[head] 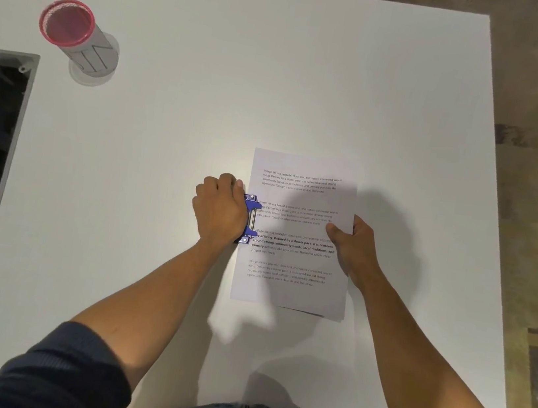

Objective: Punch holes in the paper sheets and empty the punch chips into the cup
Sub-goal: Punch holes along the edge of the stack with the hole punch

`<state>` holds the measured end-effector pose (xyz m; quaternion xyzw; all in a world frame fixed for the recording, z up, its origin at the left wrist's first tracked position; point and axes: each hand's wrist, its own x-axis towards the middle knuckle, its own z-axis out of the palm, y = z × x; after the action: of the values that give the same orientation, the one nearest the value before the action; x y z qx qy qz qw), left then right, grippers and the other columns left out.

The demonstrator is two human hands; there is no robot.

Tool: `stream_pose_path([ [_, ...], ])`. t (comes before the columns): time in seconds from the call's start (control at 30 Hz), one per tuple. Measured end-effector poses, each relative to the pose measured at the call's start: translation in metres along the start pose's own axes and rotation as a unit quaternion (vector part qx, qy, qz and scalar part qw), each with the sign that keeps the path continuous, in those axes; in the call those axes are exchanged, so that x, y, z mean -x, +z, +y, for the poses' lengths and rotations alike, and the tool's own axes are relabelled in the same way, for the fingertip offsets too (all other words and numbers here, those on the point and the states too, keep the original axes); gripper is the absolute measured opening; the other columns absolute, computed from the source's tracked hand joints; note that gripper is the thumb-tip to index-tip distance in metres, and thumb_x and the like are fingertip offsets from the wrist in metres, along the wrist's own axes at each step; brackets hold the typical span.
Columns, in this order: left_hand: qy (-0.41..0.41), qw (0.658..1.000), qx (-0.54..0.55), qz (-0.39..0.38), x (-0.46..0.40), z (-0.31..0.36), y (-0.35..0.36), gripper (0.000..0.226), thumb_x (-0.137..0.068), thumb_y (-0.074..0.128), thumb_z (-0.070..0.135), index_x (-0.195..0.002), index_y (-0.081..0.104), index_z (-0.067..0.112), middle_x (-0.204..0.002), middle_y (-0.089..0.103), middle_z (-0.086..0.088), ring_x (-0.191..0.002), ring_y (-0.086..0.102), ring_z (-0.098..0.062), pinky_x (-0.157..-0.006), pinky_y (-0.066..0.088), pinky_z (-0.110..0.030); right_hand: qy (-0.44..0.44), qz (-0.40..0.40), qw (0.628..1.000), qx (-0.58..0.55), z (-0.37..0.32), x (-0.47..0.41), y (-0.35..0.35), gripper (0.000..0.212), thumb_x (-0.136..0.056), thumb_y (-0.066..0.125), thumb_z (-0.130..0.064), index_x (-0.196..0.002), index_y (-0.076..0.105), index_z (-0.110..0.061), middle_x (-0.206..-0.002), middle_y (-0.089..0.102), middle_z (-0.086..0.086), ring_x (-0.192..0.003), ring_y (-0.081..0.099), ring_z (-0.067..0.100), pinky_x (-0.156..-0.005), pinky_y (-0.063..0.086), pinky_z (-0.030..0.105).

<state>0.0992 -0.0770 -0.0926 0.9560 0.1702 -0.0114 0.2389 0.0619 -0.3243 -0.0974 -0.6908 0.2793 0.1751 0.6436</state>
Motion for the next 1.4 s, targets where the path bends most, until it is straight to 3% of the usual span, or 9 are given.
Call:
stream_pose_path([
  [0.23,0.029,0.999,-0.017,0.007,-0.001,-0.003,0.002,0.025,-0.100,0.042,0.022,-0.108,0.063,0.011,-0.102,0.059,-0.014,-0.094,0.051,-0.036,-0.076,0.031,-0.037,0.003,0.019,1.000,-0.009,0.002,-0.001,0.002,0.027,-0.091,0.067,-0.009,-0.115,0.067,-0.020,-0.102,0.075,-0.006,-0.083,0.075,0.011,-0.065,0.060,0.026],
  [0.3,0.027,0.999,-0.021,0.006,0.000,-0.004,0.002,0.025,-0.098,0.043,0.020,-0.115,0.061,0.014,-0.117,0.056,-0.012,-0.108,0.048,-0.036,-0.084,0.029,-0.038,0.002,0.019,1.000,-0.011,0.002,-0.001,0.002,0.024,-0.091,0.067,-0.009,-0.111,0.067,-0.023,-0.101,0.075,-0.006,-0.082,0.075,0.011,-0.064,0.060,0.024],
  [0.37,0.027,0.999,-0.040,-0.006,0.000,-0.003,0.003,0.031,-0.100,0.040,0.020,-0.126,0.055,0.017,-0.140,0.046,-0.012,-0.132,0.036,-0.038,-0.099,0.027,-0.048,0.001,0.018,1.000,-0.012,0.001,-0.001,0.002,0.024,-0.091,0.067,-0.009,-0.108,0.068,-0.026,-0.100,0.075,-0.007,-0.083,0.075,0.012,-0.064,0.060,0.025],
  [0.47,0.014,0.999,-0.034,-0.038,0.000,-0.004,0.004,0.042,-0.103,0.032,0.022,-0.144,0.040,0.024,-0.161,0.022,-0.012,-0.150,0.006,-0.035,-0.116,0.005,-0.059,-0.001,0.016,1.000,-0.008,0.002,-0.001,0.001,0.024,-0.091,0.067,-0.011,-0.105,0.069,-0.030,-0.099,0.076,-0.009,-0.084,0.075,0.013,-0.065,0.061,0.027],
  [0.57,0.015,0.998,-0.028,-0.061,-0.003,-0.010,0.007,0.049,-0.104,0.028,0.021,-0.153,0.028,0.025,-0.165,0.010,-0.012,-0.152,-0.005,-0.033,-0.117,-0.006,-0.062,-0.006,0.014,1.000,-0.007,0.004,-0.002,0.002,0.024,-0.091,0.068,-0.011,-0.105,0.069,-0.030,-0.101,0.077,-0.006,-0.086,0.075,0.015,-0.067,0.061,0.029],
  [0.8,0.016,0.995,-0.060,-0.079,-0.006,-0.016,0.011,0.053,-0.105,0.025,0.023,-0.157,0.014,0.026,-0.166,0.001,-0.011,-0.151,-0.011,-0.032,-0.115,-0.010,-0.065,-0.006,0.008,1.000,-0.006,0.010,-0.004,0.001,0.025,-0.090,0.068,-0.015,-0.111,0.068,-0.028,-0.106,0.077,-0.003,-0.092,0.075,0.021,-0.079,0.061,0.045],
  [1.03,0.012,0.995,-0.065,-0.072,-0.006,-0.016,0.012,0.052,-0.106,0.024,0.024,-0.157,0.016,0.024,-0.166,0.004,-0.010,-0.152,-0.007,-0.030,-0.116,-0.008,-0.063,-0.002,0.011,1.000,0.011,0.015,-0.006,0.000,0.030,-0.091,0.068,-0.017,-0.120,0.064,-0.021,-0.111,0.074,0.001,-0.094,0.074,0.022,-0.082,0.060,0.050],
  [1.27,0.000,0.995,-0.047,-0.087,-0.008,-0.015,0.012,0.050,-0.106,0.022,0.028,-0.156,0.017,0.025,-0.166,0.004,-0.008,-0.152,-0.008,-0.029,-0.116,-0.010,-0.062,-0.013,0.009,1.000,0.012,0.013,-0.005,-0.001,0.028,-0.091,0.067,-0.015,-0.118,0.066,-0.022,-0.109,0.075,-0.001,-0.092,0.074,0.020,-0.079,0.061,0.045],
  [1.4,-0.009,0.996,0.001,-0.092,-0.006,-0.008,0.004,0.047,-0.107,0.019,0.031,-0.152,0.029,0.023,-0.165,0.010,-0.009,-0.152,-0.005,-0.029,-0.116,-0.008,-0.063,-0.016,0.008,1.000,0.003,0.009,-0.002,-0.001,0.026,-0.091,0.067,-0.013,-0.113,0.067,-0.026,-0.106,0.076,-0.003,-0.090,0.075,0.019,-0.077,0.062,0.043],
])
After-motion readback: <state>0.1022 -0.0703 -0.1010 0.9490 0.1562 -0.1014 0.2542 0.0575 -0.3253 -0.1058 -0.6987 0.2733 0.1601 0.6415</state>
